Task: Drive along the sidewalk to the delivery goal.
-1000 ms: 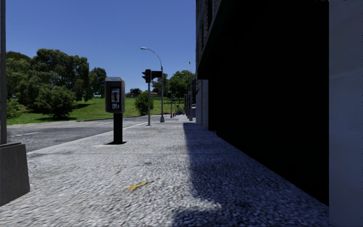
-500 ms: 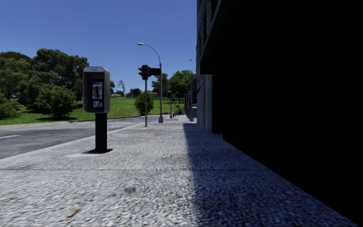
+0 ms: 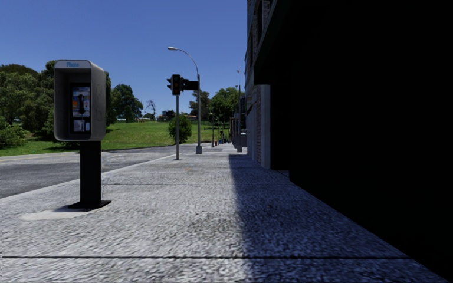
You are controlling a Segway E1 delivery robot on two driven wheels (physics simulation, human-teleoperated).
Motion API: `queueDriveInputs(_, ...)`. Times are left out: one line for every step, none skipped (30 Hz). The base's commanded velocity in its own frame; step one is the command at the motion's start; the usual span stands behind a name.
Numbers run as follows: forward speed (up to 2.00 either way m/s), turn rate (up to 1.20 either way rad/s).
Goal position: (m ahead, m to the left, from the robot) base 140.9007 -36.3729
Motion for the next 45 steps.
queueDriveInputs(2.00,0.00)
queueDriveInputs(2.00,0.00)
queueDriveInputs(2.00,0.00)
queueDriveInputs(2.00,0.00)
queueDriveInputs(2.00,0.00)
queueDriveInputs(2.00,0.00)
queueDriveInputs(2.00,0.00)
queueDriveInputs(2.00,0.00)
queueDriveInputs(2.00,0.00)
queueDriveInputs(2.00,0.00)
queueDriveInputs(2.00,0.00)
queueDriveInputs(2.00,0.00)
queueDriveInputs(2.00,0.00)
queueDriveInputs(2.00,0.00)
queueDriveInputs(2.00,0.00)
queueDriveInputs(2.00,0.00)
queueDriveInputs(2.00,0.00)
queueDriveInputs(2.00,0.00)
queueDriveInputs(2.00,0.00)
queueDriveInputs(2.00,0.00)
queueDriveInputs(2.00,0.00)
queueDriveInputs(2.00,0.00)
queueDriveInputs(2.00,0.00)
queueDriveInputs(2.00,0.00)
queueDriveInputs(2.00,0.00)
queueDriveInputs(2.00,0.00)
queueDriveInputs(2.00,0.00)
queueDriveInputs(2.00,0.00)
queueDriveInputs(2.00,0.00)
queueDriveInputs(2.00,0.00)
queueDriveInputs(2.00,0.00)
queueDriveInputs(2.00,0.00)
queueDriveInputs(2.00,0.00)
queueDriveInputs(2.00,0.00)
queueDriveInputs(2.00,0.00)
queueDriveInputs(2.00,0.00)
queueDriveInputs(2.00,0.00)
queueDriveInputs(2.00,0.00)
queueDriveInputs(2.00,0.00)
queueDriveInputs(2.00,0.00)
queueDriveInputs(2.00,0.00)
queueDriveInputs(2.00,0.00)
queueDriveInputs(2.00,0.00)
queueDriveInputs(2.00,0.00)
queueDriveInputs(2.00,0.00)
